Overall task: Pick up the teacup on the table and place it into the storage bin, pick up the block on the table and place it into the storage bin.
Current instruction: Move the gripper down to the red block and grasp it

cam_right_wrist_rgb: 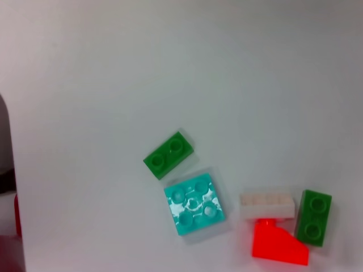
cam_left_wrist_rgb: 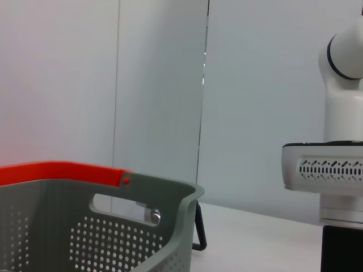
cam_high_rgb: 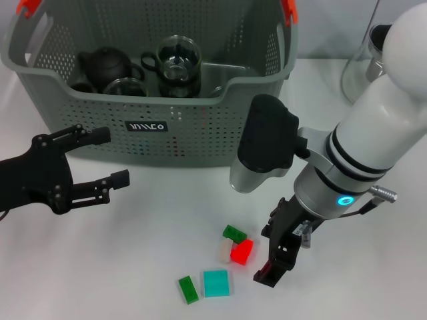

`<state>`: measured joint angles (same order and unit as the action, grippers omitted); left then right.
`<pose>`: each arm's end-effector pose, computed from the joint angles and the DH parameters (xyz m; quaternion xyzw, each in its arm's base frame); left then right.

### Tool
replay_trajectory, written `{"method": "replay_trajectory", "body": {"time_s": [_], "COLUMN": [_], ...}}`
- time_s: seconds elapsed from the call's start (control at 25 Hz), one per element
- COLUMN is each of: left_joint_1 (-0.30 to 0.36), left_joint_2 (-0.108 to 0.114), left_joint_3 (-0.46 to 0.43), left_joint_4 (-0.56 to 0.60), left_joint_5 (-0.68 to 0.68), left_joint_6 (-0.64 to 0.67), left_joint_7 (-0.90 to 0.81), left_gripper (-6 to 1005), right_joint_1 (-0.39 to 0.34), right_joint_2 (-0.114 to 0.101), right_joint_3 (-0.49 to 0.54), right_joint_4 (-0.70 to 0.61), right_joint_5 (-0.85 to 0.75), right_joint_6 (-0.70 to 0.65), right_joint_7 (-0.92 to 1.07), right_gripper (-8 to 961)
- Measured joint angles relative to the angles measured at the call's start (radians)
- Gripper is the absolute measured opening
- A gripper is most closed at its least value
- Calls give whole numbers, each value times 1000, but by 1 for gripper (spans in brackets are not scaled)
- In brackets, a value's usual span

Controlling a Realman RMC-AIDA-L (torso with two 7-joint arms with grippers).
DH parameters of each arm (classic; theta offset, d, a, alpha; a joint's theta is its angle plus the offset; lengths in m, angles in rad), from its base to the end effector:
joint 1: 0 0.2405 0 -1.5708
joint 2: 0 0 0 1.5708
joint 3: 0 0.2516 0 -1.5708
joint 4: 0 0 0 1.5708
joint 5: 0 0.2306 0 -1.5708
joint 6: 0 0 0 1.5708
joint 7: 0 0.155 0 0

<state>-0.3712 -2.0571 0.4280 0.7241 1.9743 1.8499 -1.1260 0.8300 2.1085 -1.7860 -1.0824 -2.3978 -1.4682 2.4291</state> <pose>-0.3050 0.2884 0.0536 -0.9179 -0.1302 -0.3170 0.2000 0.1215 0.3378 -0.1167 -0.9599 0.1258 -0.2505 0.0058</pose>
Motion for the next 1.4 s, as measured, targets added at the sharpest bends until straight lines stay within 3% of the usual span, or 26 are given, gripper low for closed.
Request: {"method": "replay_trajectory", "body": {"time_s": [1.4], "left_joint_1": [-2], "left_joint_2": [0], "left_joint_3": [1], "left_joint_4": [-2], "left_joint_5": [-2], "left_joint_6": [0], "left_joint_7": [13], "left_gripper": [841], "right_joint_1": [51], "right_joint_2": [4], "right_joint_3": [-99], "right_joint_4": [108], "right_joint_5": [43], "right_joint_6": [109], "right_joint_7": [49], "right_gripper": [877]}}
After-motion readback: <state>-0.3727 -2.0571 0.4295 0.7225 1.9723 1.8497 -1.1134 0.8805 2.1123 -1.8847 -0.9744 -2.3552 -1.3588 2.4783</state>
